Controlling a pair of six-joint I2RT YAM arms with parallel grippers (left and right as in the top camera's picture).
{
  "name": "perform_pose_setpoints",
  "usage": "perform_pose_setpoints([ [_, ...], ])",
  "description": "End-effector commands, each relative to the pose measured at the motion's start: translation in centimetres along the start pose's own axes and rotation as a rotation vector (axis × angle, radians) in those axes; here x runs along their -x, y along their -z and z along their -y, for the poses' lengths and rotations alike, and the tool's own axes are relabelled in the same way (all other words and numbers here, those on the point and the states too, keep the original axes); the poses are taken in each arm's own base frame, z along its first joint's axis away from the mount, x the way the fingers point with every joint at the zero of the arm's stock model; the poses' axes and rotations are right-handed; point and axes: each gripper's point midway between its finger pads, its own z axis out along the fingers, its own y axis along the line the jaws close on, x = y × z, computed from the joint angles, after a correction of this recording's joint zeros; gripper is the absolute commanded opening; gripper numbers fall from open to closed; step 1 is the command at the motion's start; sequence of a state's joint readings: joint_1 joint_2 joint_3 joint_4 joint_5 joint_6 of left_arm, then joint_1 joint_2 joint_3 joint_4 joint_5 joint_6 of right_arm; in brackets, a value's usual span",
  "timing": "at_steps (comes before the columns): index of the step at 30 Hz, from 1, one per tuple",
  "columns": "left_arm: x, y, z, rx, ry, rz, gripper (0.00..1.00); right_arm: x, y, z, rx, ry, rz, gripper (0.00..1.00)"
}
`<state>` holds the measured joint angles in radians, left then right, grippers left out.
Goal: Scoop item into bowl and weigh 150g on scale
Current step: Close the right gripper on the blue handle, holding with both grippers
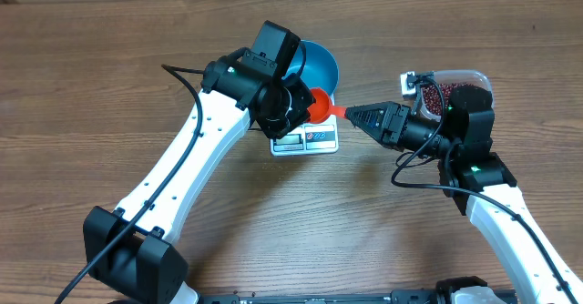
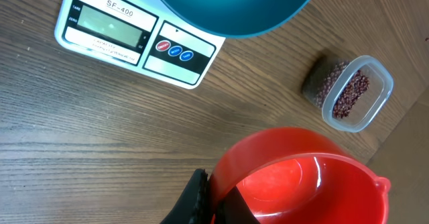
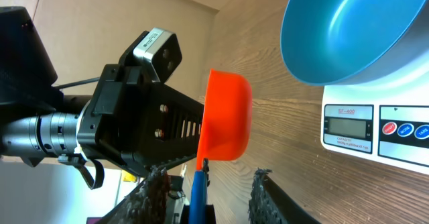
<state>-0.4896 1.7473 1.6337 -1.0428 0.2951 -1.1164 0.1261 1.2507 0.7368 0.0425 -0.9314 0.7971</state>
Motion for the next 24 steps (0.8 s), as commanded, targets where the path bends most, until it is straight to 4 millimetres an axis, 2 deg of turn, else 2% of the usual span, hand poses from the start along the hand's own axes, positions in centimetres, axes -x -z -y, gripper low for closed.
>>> perform_pose_setpoints([
  [1,0.19,0.99,0.79,-0.025,-0.023,0.031,0.04,0.19,-0.07,-0.69,0.017,0.027,-0.006,0.36],
  [12,0.42,0.97,0.67,-0.014,-0.012,0.052,0.04,0.17,-0.06,-0.73,0.018,0.028,-0.007,0.24],
  [24,0.37,0.86,0.73,-0.01,0.068,0.068,0.04,-0.01,-0.05,-0.89,0.028,0.028,-0.018,0.24],
])
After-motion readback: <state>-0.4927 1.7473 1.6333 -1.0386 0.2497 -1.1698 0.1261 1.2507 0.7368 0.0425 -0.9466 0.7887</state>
